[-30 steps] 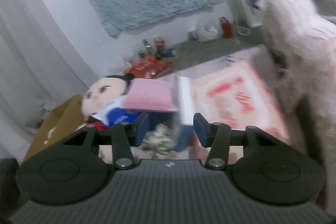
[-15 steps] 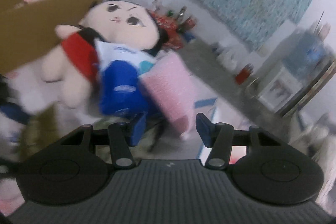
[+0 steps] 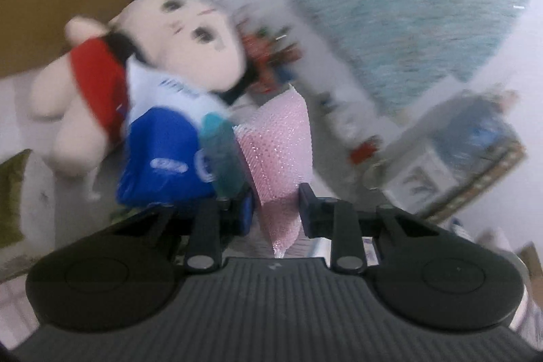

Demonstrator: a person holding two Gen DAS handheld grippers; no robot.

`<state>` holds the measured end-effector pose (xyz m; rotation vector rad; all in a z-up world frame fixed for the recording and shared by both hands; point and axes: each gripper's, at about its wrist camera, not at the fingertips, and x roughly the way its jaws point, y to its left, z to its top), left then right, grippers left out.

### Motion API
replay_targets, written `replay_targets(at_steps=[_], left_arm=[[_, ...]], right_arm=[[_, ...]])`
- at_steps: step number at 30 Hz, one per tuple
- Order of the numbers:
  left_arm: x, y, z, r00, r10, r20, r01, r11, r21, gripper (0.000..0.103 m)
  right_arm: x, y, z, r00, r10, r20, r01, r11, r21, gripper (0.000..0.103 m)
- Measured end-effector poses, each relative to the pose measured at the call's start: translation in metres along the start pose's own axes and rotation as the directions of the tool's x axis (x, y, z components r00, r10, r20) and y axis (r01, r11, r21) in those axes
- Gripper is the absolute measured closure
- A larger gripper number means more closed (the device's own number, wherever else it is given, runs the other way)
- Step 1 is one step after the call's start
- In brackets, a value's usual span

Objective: Organize soft objects
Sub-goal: 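Carry the tissue pack with the left tool while the right tool carries the pink sponge to the box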

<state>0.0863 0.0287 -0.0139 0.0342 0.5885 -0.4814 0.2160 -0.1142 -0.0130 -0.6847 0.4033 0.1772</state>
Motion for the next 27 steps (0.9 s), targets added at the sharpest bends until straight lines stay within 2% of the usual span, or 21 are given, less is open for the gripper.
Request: replay_targets(at_steps=[3, 8, 12, 16, 19, 21, 23, 27], left_arm=[[-0.007, -0.001, 0.002, 1.0, 0.001, 0.02, -0.001, 1.0, 0.009, 0.048], [-0.044, -0.006, 0.012, 0.995, 0.024, 0.094, -0.023, 1.0, -0.012, 0.048], [-0.112, 0.005, 0.022, 0.978, 0.084, 0.192, -0.072, 0.995, -0.067, 0.048], [-0.183, 0.038, 0.032, 0.961, 0.185, 0.206, -0.166, 0.98, -0.106, 0.048], [-0.209, 0.076, 0.036, 0.954, 0.272, 0.126, -0.259, 0.96, -0.104, 0.047], [-0.207, 0.112, 0.036, 0.953, 0.303, 0.009, -0.301, 0.949, -0.096, 0.048], [-0.194, 0.146, 0.033, 0.942, 0.321, -0.095, -0.329, 0.939, -0.096, 0.048], [-0.149, 0.21, 0.015, 0.883, 0.379, -0.278, -0.412, 0.909, -0.069, 0.048]], right_arm=[[-0.023, -0.007, -0.003, 0.998, -0.056, 0.028, 0.052, 0.991, 0.121, 0.078], [-0.079, -0.009, 0.008, 0.991, -0.058, 0.12, 0.032, 0.976, 0.214, 0.078], [-0.124, 0.002, 0.043, 0.979, 0.007, 0.204, -0.043, 0.984, 0.172, 0.077], [-0.15, 0.017, 0.094, 0.955, 0.097, 0.281, -0.145, 0.977, 0.157, 0.077], [-0.155, 0.031, 0.133, 0.93, 0.197, 0.311, -0.256, 0.953, 0.163, 0.077], [-0.15, 0.044, 0.158, 0.915, 0.27, 0.299, -0.33, 0.928, 0.173, 0.077], [-0.141, 0.061, 0.181, 0.911, 0.319, 0.261, -0.368, 0.915, 0.166, 0.077], [-0.115, 0.103, 0.218, 0.917, 0.361, 0.169, -0.381, 0.919, 0.102, 0.077]])
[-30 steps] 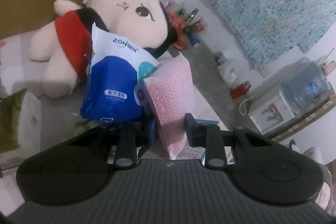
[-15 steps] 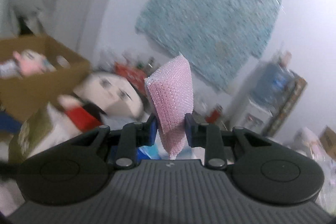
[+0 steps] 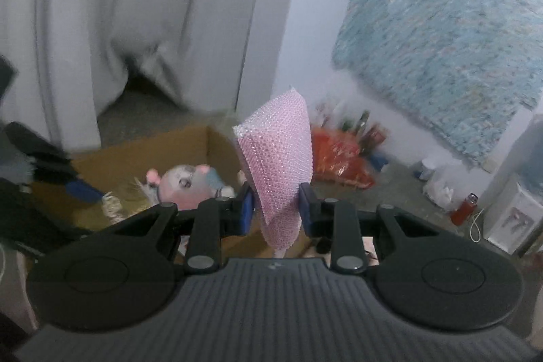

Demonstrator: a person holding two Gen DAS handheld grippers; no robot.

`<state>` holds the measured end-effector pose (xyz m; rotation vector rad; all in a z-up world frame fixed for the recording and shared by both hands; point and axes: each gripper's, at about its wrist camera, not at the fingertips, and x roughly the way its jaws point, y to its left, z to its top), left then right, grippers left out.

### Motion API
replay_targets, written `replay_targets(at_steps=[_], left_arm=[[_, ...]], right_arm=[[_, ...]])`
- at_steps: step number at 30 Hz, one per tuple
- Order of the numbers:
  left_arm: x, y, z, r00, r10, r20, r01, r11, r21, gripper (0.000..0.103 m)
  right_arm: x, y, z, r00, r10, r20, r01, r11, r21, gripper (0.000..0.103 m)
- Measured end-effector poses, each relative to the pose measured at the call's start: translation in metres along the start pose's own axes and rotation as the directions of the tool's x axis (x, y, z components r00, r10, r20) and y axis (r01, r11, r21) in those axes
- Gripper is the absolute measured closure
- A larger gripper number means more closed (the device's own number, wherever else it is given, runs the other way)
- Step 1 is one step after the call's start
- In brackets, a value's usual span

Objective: Organize soft objects
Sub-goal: 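Carry the tissue pack with the left tool while the right tool carries the pink sponge to the box, then release the tissue pack into the box with the left tool while the right tool drops the sponge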

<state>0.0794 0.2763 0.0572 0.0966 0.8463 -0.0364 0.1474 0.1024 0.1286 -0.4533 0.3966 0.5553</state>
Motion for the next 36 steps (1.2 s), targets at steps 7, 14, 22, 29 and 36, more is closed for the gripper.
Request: replay_targets(at_steps=[7, 14, 22, 29, 36], left_arm=[[0.079, 0.028, -0.007, 0.98, 0.059, -0.19, -0.055, 0.998, 0.025, 0.047], [0.084, 0.051, -0.014, 0.982, -0.004, -0.187, -0.016, 0.994, -0.108, 0.037], [0.053, 0.052, -0.02, 1.0, 0.02, -0.018, -0.021, 0.995, -0.096, 0.03], [0.056, 0.054, -0.015, 1.0, 0.004, 0.027, -0.002, 0.996, -0.087, 0.024], [0.05, 0.07, -0.02, 0.992, -0.083, 0.099, 0.098, 0.982, -0.159, 0.022]], right_arm=[[0.091, 0.055, 0.02, 0.978, -0.025, -0.209, 0.004, 0.995, -0.097, 0.077], [0.163, 0.093, 0.02, 0.919, -0.048, -0.392, -0.017, 0.987, -0.162, 0.077], [0.233, 0.144, 0.003, 0.836, -0.202, -0.51, -0.036, 0.908, -0.418, 0.076], [0.253, 0.174, -0.019, 0.754, -0.154, -0.639, -0.189, 0.881, -0.434, 0.056], [0.241, 0.154, 0.015, 0.761, 0.014, -0.649, -0.229, 0.941, -0.249, 0.048]])
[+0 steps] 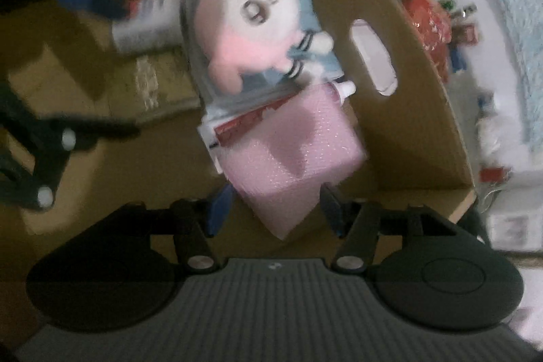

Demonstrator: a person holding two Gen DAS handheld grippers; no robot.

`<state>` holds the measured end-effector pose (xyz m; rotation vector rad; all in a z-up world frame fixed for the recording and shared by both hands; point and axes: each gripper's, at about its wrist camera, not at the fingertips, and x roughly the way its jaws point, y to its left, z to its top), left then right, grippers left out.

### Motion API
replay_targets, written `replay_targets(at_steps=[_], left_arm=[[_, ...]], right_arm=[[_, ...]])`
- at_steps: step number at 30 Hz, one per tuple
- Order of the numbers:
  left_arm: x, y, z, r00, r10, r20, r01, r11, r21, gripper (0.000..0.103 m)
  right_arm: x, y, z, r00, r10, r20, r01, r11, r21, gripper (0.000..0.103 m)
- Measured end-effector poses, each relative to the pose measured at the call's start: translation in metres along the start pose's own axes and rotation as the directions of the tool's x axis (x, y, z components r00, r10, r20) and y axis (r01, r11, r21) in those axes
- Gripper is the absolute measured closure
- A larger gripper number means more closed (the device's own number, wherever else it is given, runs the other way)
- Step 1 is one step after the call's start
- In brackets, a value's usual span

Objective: Organize soft objects
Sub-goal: 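Release the tissue pack into the box with the left tool while the right tool drops the sponge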

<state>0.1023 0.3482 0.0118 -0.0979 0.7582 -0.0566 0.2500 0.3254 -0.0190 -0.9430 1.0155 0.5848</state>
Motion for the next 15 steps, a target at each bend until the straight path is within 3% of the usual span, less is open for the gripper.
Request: replay_targets(at_steps=[3, 5, 7, 9, 11, 15], left_arm=[[0.001, 0.009, -0.001, 1.0, -0.009, 0.009, 0.009, 0.999, -0.048, 0.022], [0.0, 0.016, -0.001, 0.999, -0.036, 0.017, 0.038, 0.995, -0.088, 0.022], [-0.001, 0.018, -0.001, 0.999, -0.033, 0.023, 0.035, 0.994, -0.104, 0.023], [-0.002, 0.018, -0.001, 0.999, -0.033, 0.027, 0.036, 0.994, -0.105, 0.023], [-0.002, 0.016, -0.001, 0.999, -0.03, 0.031, 0.033, 0.995, -0.095, 0.023], [-0.005, 0.011, -0.002, 0.999, -0.015, 0.049, 0.019, 0.998, -0.066, 0.023]], right_arm=[[0.001, -0.004, 0.009, 0.997, -0.058, 0.056, 0.055, 0.997, 0.045, 0.05], [0.005, -0.004, 0.017, 0.997, -0.018, 0.078, 0.011, 0.996, 0.087, 0.05], [0.017, 0.002, 0.02, 0.997, 0.019, 0.071, -0.023, 0.998, 0.052, 0.052], [0.033, 0.012, 0.017, 0.998, -0.051, 0.036, 0.051, 0.999, 0.006, 0.059], [0.042, 0.012, 0.014, 0.993, -0.115, 0.027, 0.115, 0.993, 0.031, 0.067], [0.051, 0.003, 0.012, 0.984, -0.171, 0.053, 0.167, 0.982, 0.085, 0.075]])
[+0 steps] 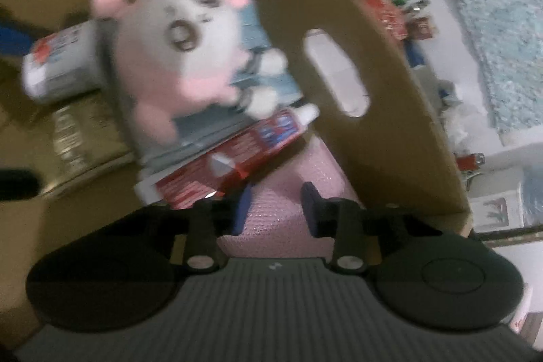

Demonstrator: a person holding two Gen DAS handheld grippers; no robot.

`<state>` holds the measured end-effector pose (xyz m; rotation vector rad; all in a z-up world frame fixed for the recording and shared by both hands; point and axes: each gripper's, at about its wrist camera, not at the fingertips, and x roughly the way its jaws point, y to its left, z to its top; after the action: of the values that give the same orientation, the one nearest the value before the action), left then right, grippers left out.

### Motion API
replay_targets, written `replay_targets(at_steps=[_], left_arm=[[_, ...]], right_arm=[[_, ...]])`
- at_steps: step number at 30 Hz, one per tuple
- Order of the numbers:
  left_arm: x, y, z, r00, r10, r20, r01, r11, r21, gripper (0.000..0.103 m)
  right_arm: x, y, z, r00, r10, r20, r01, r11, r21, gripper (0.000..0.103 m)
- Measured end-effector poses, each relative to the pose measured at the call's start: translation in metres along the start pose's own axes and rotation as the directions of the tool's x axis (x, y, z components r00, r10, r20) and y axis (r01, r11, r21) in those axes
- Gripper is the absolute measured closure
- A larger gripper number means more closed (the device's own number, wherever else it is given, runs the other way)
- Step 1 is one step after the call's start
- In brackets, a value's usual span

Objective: Organize soft objects
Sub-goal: 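Release the tissue pack into the box with the left tool while the right tool drops the sponge, then grasp the green floral scrunchie with the right tool while the left tool grasps the blue wet-wipes pack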

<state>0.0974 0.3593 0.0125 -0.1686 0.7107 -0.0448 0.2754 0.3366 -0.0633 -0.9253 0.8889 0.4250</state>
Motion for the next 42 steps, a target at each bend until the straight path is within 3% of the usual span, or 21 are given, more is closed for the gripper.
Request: replay_targets(at_steps=[2, 7, 13, 16, 19, 24, 26, 30, 32, 34, 38, 40, 42], left_arm=[[0.001, -0.001, 0.001, 1.0, 0.007, -0.003, -0.007, 1.0, 0.007, 0.023], [0.0, 0.002, 0.001, 1.0, -0.003, -0.004, 0.003, 1.0, -0.011, 0.023], [-0.004, -0.002, 0.001, 1.0, 0.029, 0.003, -0.029, 0.999, 0.016, 0.026], [-0.019, -0.009, 0.004, 1.0, 0.025, 0.003, -0.025, 0.999, 0.027, 0.027], [-0.042, -0.026, 0.008, 0.999, 0.031, 0.022, -0.032, 0.997, 0.064, 0.026], [-0.083, -0.069, 0.007, 0.997, 0.001, 0.074, -0.01, 0.993, 0.12, 0.023], [-0.098, -0.093, 0.006, 0.996, -0.03, 0.079, 0.018, 0.988, 0.15, 0.023], [-0.117, -0.149, 0.0, 0.991, -0.095, 0.092, 0.071, 0.97, 0.23, 0.023], [-0.118, -0.181, -0.003, 0.986, -0.141, 0.087, 0.113, 0.957, 0.267, 0.023], [-0.113, -0.211, -0.009, 0.979, -0.185, 0.081, 0.153, 0.941, 0.301, 0.023], [-0.084, -0.26, -0.024, 0.969, -0.225, 0.104, 0.18, 0.926, 0.331, 0.023], [-0.063, -0.279, -0.029, 0.967, -0.239, 0.09, 0.199, 0.926, 0.32, 0.023], [-0.04, -0.294, -0.029, 0.963, -0.26, 0.065, 0.23, 0.926, 0.301, 0.023]], right_arm=[[0.003, -0.011, 0.001, 1.0, -0.001, 0.003, 0.001, 0.997, 0.081, 0.076], [-0.014, -0.025, -0.014, 0.995, 0.075, 0.072, -0.08, 0.994, 0.072, 0.071], [-0.077, -0.068, -0.029, 0.979, 0.075, 0.191, -0.106, 0.982, 0.157, 0.069], [-0.124, -0.093, -0.056, 0.954, 0.099, 0.283, -0.169, 0.958, 0.232, 0.069], [-0.17, -0.117, -0.102, 0.922, 0.104, 0.374, -0.218, 0.936, 0.277, 0.069], [-0.245, -0.161, -0.2, 0.889, 0.024, 0.457, -0.224, 0.894, 0.389, 0.067], [-0.259, -0.175, -0.237, 0.888, 0.003, 0.46, -0.225, 0.874, 0.43, 0.063], [-0.275, -0.202, -0.31, 0.897, -0.123, 0.424, -0.139, 0.833, 0.536, 0.061], [-0.274, -0.21, -0.346, 0.895, -0.157, 0.417, -0.136, 0.796, 0.59, 0.061], [-0.262, -0.215, -0.384, 0.883, -0.177, 0.436, -0.178, 0.733, 0.657, 0.061], [-0.23, -0.204, -0.454, 0.829, -0.321, 0.458, -0.195, 0.602, 0.774, 0.06], [-0.205, -0.201, -0.482, 0.822, -0.284, 0.494, -0.281, 0.553, 0.784, 0.06], [-0.181, -0.198, -0.496, 0.829, -0.217, 0.516, -0.329, 0.556, 0.763, 0.06]])
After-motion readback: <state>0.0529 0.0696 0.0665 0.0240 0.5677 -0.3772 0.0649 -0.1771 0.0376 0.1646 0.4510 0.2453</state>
